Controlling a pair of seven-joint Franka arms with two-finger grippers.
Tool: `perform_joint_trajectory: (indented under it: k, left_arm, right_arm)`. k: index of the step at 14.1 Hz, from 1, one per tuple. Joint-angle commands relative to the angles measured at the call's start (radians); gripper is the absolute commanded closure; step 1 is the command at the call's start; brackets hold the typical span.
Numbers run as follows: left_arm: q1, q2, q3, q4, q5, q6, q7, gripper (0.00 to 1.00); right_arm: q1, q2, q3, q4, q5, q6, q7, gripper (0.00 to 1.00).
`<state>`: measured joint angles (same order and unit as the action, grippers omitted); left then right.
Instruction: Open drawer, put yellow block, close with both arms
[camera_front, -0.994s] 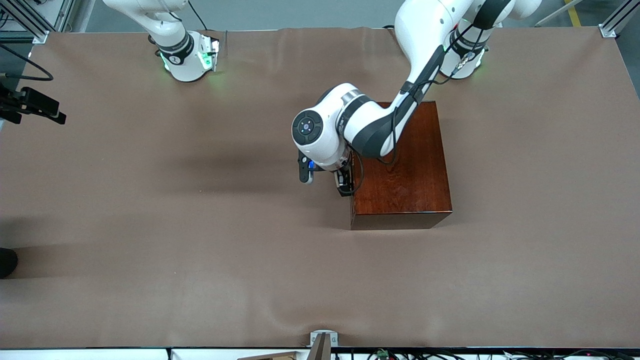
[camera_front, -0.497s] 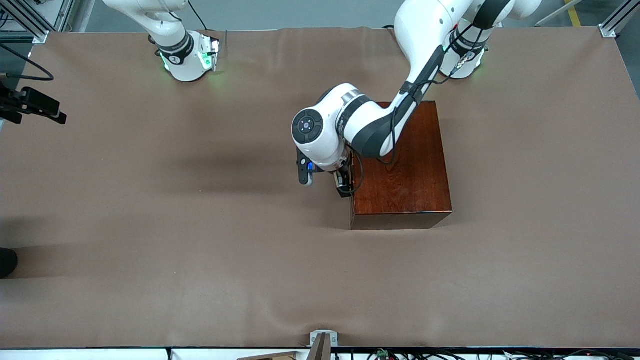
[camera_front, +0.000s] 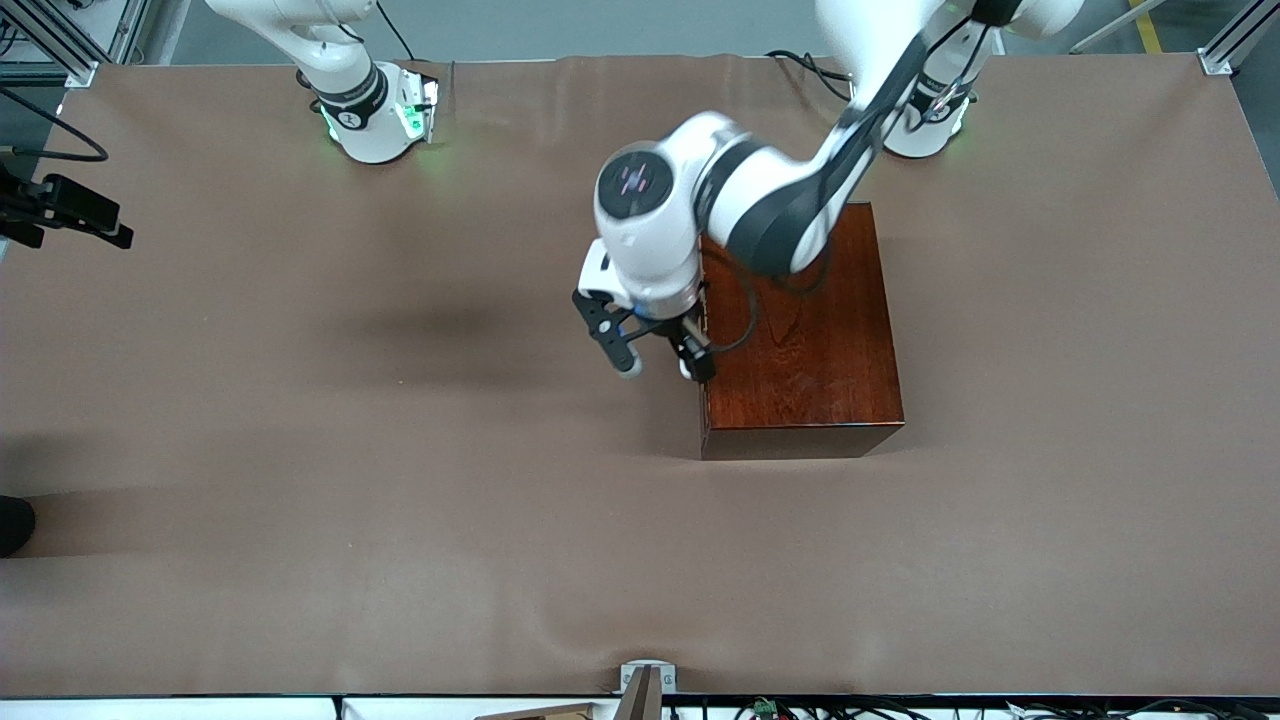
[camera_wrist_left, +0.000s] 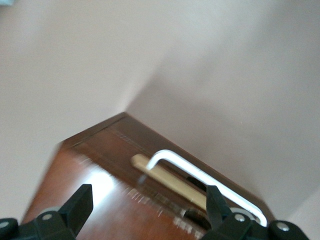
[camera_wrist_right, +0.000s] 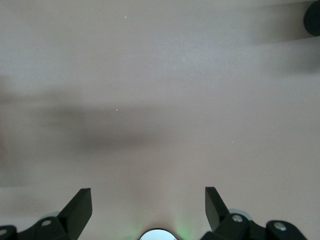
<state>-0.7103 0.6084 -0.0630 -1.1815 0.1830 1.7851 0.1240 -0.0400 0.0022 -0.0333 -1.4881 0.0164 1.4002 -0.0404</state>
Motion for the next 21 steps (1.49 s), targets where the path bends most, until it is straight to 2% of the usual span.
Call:
perform_joint_trajectory:
  k: [1, 4, 6, 11, 14, 16, 19, 21]
  left_arm:
    - [0.063, -0.111, 0.002, -0.05, -0.023, -0.009, -0.165, 0.0]
    - [0.181, -0.182, 0.003, -0.053, -0.043, -0.082, -0.318, 0.0]
    - [0.276, -0.222, 0.0, -0.061, -0.06, -0.117, -0.346, 0.0]
    - [0.489, -0.295, -0.001, -0.067, -0.14, -0.248, -0.328, 0.0]
    - [0.604, -0.338, 0.008, -0.102, -0.186, -0.297, -0.181, 0.0]
    - [0.606, -0.406, 0.08, -0.185, -0.207, -0.294, -0.132, 0.0]
    - [0.612, -0.516, 0.089, -0.323, -0.208, -0.267, -0.129, 0.0]
    - [0.614, -0.553, 0.091, -0.369, -0.208, -0.243, -0.129, 0.0]
  right_arm:
    - [-0.009, -0.005, 0.012, 0.005, -0.013, -0.003, 0.01, 0.0]
    - [-0.009, -0.004, 0.01, 0.005, -0.013, -0.001, 0.01, 0.0]
    - [-0.011, -0.004, 0.012, 0.005, -0.015, 0.0, 0.01, 0.0]
    - [-0.011, -0.004, 0.012, 0.005, -0.015, -0.003, 0.008, 0.0]
    - [-0.011, -0.004, 0.012, 0.005, -0.013, -0.003, 0.008, 0.0]
    - [-0.011, -0.004, 0.012, 0.005, -0.013, -0.004, 0.008, 0.0]
    - [-0.012, -0.004, 0.012, 0.005, -0.013, -0.003, 0.008, 0.0]
    - [-0.012, -0.004, 0.012, 0.005, -0.013, -0.003, 0.008, 0.0]
